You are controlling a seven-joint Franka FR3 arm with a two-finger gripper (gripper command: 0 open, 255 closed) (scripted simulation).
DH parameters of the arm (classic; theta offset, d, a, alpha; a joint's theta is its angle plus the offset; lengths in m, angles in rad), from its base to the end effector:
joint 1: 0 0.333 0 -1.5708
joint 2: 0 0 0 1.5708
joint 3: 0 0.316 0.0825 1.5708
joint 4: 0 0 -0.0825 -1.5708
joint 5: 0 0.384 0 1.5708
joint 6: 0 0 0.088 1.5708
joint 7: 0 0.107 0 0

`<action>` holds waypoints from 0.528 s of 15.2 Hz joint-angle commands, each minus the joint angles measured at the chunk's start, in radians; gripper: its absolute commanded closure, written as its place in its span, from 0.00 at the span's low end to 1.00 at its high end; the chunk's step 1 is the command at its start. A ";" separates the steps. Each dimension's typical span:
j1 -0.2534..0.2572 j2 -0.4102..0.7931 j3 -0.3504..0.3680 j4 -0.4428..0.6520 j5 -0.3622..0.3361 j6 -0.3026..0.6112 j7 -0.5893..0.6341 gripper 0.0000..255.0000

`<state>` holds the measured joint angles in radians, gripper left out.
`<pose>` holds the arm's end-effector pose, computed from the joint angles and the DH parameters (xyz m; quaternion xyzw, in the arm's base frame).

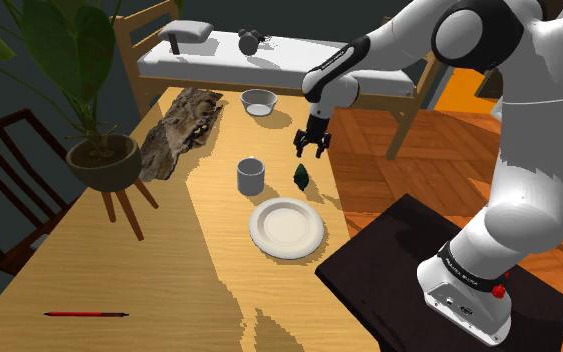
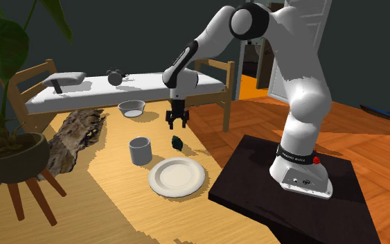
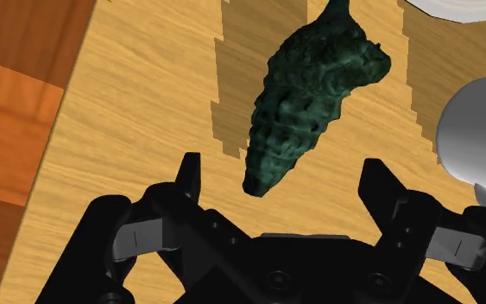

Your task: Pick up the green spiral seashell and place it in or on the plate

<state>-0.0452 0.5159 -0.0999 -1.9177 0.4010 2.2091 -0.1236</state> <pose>0.5999 -0.0728 0.2077 -0.9766 0.1425 0.0890 0.1342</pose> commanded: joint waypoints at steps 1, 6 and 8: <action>0.063 -0.042 -0.009 -0.105 -0.010 0.116 0.097 0.00; 0.139 -0.037 -0.014 -0.183 -0.018 0.247 0.211 0.00; 0.138 -0.016 -0.007 -0.182 -0.009 0.268 0.204 0.00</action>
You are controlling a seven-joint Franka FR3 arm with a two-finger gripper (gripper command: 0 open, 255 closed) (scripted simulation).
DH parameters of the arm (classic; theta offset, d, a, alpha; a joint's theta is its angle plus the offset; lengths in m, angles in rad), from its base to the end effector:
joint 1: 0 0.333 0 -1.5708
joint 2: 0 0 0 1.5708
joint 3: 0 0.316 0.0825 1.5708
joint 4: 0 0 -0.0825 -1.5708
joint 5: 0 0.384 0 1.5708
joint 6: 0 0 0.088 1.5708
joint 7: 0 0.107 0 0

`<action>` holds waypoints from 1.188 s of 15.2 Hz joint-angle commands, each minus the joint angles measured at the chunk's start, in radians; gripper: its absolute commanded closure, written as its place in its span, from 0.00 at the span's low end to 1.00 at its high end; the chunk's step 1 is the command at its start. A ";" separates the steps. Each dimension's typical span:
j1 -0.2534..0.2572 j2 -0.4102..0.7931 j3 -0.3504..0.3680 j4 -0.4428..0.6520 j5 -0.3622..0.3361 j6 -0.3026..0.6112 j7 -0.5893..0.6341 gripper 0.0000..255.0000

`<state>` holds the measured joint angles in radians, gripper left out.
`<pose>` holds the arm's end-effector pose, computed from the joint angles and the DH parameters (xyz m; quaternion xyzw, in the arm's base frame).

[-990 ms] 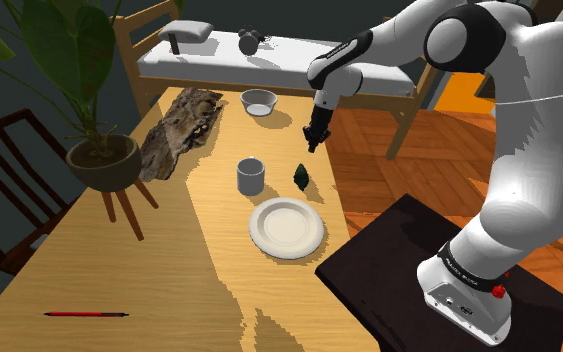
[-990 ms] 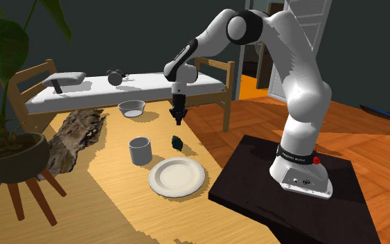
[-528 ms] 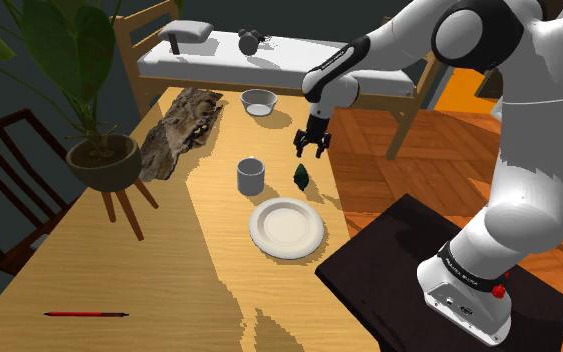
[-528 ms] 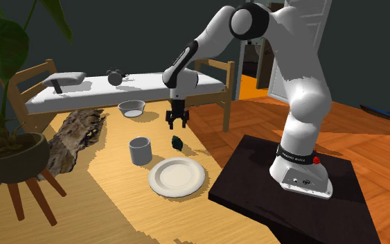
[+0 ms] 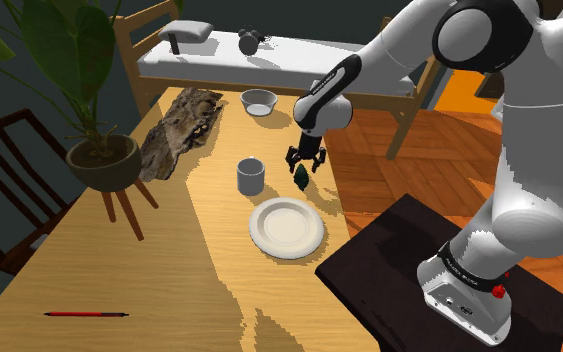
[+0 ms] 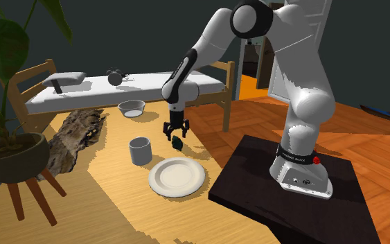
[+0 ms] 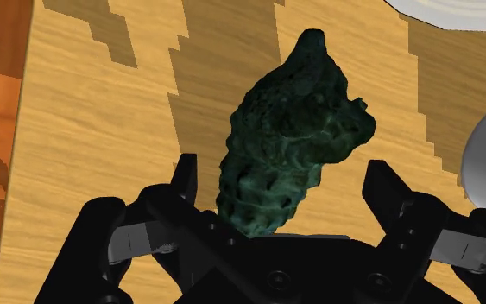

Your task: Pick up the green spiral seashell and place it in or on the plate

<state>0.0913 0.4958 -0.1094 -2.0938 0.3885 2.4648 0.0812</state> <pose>0.5688 -0.0118 0.1725 -0.9742 0.2013 0.0591 0.0838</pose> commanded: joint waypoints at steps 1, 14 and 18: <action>0.001 0.015 0.005 -0.005 0.008 0.022 -0.004 0.00; -0.001 0.043 0.014 -0.002 0.020 0.047 -0.011 1.00; -0.001 0.042 0.014 -0.003 0.020 0.047 -0.011 1.00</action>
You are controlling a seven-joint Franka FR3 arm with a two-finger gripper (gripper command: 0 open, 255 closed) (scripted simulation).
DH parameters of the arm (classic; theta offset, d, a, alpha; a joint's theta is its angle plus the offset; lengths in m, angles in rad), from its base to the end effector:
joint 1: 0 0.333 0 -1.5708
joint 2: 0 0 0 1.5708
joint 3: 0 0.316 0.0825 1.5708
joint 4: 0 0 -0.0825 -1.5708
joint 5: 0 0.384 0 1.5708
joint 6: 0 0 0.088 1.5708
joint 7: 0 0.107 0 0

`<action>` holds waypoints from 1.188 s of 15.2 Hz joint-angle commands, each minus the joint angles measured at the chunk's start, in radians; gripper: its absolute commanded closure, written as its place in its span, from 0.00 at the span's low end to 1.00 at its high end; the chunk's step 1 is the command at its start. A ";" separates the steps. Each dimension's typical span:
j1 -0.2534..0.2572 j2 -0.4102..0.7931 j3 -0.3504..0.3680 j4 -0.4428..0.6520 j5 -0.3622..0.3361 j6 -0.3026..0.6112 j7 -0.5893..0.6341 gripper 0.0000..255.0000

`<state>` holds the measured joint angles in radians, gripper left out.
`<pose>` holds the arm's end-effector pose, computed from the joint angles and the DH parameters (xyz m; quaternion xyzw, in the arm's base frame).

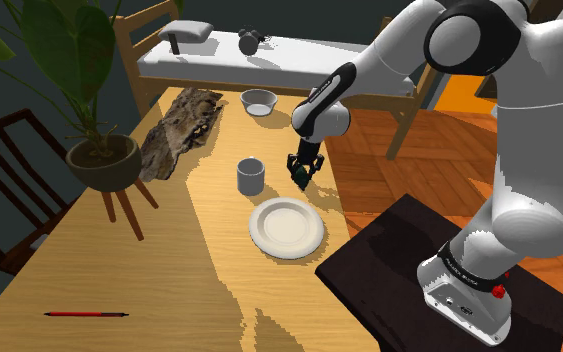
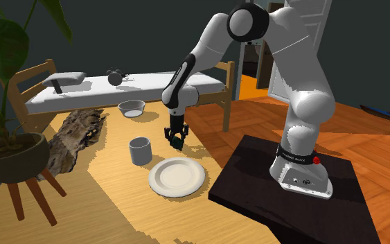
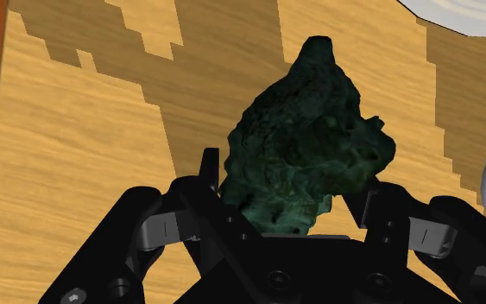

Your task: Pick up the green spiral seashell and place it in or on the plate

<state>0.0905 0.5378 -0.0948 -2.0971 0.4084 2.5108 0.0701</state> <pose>0.5652 -0.0069 0.1505 -0.9740 0.2020 0.0589 0.0834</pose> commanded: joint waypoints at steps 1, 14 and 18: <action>0.000 0.001 0.000 0.001 0.000 0.001 0.000 1.00; 0.020 -0.127 -0.032 -0.021 -0.050 -0.101 0.050 1.00; 0.026 -0.170 -0.041 -0.023 -0.069 -0.141 0.068 1.00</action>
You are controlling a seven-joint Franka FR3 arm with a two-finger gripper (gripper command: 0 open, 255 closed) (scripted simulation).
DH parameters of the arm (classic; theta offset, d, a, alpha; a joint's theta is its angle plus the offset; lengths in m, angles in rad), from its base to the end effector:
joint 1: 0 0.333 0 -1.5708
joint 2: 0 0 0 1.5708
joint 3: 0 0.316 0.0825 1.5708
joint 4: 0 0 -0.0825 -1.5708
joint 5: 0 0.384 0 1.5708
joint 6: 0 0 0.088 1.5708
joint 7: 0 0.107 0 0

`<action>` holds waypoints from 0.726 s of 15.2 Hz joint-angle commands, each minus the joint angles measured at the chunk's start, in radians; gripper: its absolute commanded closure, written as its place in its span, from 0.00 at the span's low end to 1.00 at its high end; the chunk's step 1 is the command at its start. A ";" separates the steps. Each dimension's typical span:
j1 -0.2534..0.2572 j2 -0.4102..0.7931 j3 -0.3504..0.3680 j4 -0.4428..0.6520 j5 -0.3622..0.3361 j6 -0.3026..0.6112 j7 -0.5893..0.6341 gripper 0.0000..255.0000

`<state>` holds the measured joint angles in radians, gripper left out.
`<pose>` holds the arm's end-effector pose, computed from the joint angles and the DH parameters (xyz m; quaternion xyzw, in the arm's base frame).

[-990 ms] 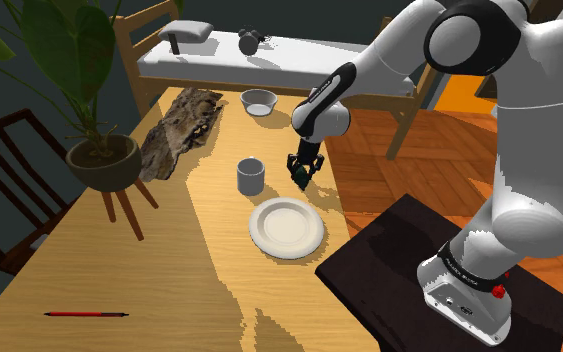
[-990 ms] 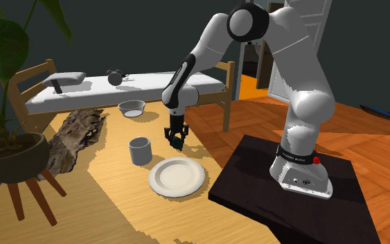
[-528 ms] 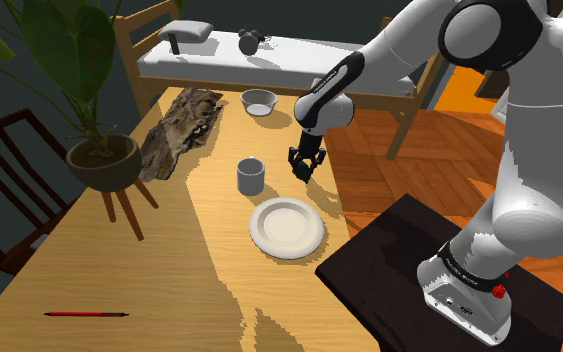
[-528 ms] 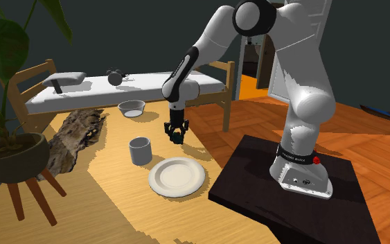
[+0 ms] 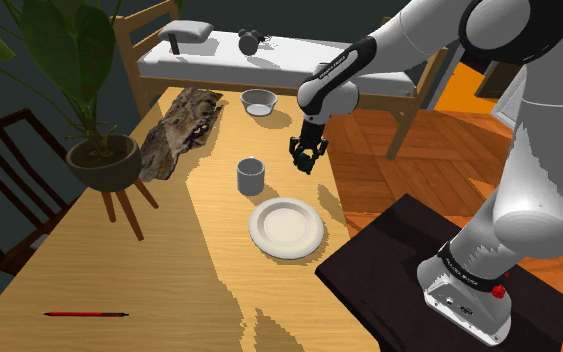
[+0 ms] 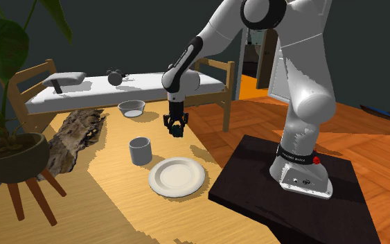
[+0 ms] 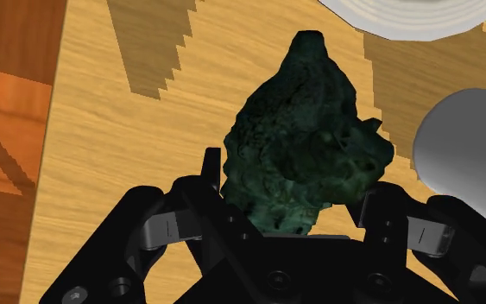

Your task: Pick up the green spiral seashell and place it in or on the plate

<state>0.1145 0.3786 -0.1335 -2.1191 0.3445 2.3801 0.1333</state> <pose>0.5656 -0.0074 0.2240 -0.9741 0.2021 0.0584 0.0833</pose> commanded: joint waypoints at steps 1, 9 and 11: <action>0.003 -0.022 -0.004 0.000 -0.009 -0.020 0.010 1.00; 0.106 -0.143 0.048 -0.188 0.002 0.076 0.134 1.00; 0.136 -0.171 0.067 -0.232 0.007 0.102 0.173 1.00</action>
<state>0.2377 0.2183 -0.0753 -2.3292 0.3476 2.4665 0.2908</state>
